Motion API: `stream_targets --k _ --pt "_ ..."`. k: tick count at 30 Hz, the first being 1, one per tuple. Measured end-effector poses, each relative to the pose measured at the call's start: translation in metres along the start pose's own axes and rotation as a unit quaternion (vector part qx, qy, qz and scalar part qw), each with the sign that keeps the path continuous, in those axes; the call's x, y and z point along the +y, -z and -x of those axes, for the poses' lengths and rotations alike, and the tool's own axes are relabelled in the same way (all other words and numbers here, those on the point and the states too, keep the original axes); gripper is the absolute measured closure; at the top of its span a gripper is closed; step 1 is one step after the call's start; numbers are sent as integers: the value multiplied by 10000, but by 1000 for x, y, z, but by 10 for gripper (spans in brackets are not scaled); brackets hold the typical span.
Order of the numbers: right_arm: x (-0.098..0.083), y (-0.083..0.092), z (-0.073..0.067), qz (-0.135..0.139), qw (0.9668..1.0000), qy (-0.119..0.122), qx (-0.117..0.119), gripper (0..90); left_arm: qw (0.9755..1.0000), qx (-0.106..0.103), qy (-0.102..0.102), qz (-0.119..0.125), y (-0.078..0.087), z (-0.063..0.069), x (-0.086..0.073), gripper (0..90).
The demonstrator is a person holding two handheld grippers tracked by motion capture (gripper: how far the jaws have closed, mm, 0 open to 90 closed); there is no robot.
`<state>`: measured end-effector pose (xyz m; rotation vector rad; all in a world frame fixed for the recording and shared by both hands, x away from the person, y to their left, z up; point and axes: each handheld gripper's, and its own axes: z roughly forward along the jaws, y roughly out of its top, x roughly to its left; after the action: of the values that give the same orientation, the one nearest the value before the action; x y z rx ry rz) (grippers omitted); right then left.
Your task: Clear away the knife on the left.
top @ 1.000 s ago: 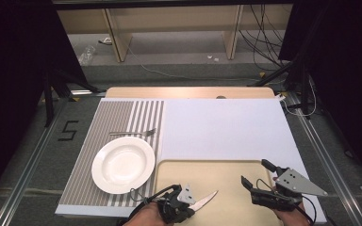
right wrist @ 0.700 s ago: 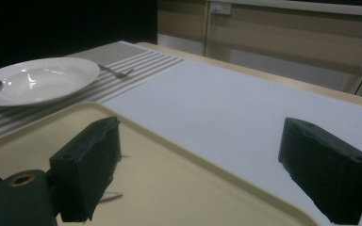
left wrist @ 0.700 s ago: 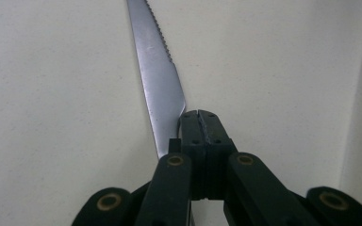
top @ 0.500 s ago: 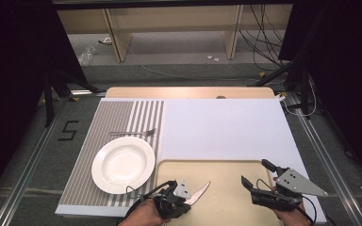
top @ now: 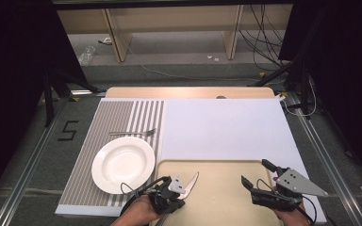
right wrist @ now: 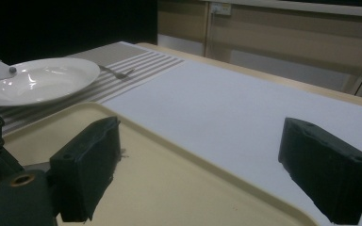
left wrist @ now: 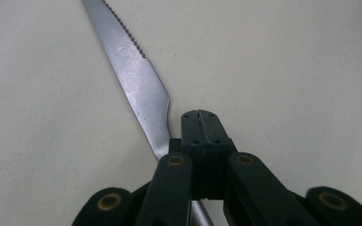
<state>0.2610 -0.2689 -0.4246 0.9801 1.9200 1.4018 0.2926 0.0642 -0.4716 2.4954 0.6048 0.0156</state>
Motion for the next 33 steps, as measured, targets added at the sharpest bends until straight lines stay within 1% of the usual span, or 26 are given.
stream_targets --k 7,8,14,19,26,31,32,33 --pt "0 0 0 -2 10000 -4 -1 144 10000 15 44 -23 2 -4 -2 893" --pt "0 0 0 -20 10000 -4 4 144 10000 17 75 -32 3 -6 -3 893" --pt "0 0 0 -10 10000 16 -1 144 9999 61 93 -83 5 -9 -4 893" --pt "0 1 0 -57 10000 27 -6 144 9998 84 145 -115 7 -12 -6 893" --pt "0 1 0 -19 10000 19 3 146 9996 146 194 -154 10 -17 -9 893" --pt "0 1 -1 -8 10000 20 8 146 9995 144 227 -171 12 -19 -11 893" --pt "0 1 0 -20 10000 16 0 146 9993 145 280 -181 13 -20 -13 893" --pt "0 1 -1 -8 10000 18 4 146 9993 145 280 -181 13 -20 -13 893"
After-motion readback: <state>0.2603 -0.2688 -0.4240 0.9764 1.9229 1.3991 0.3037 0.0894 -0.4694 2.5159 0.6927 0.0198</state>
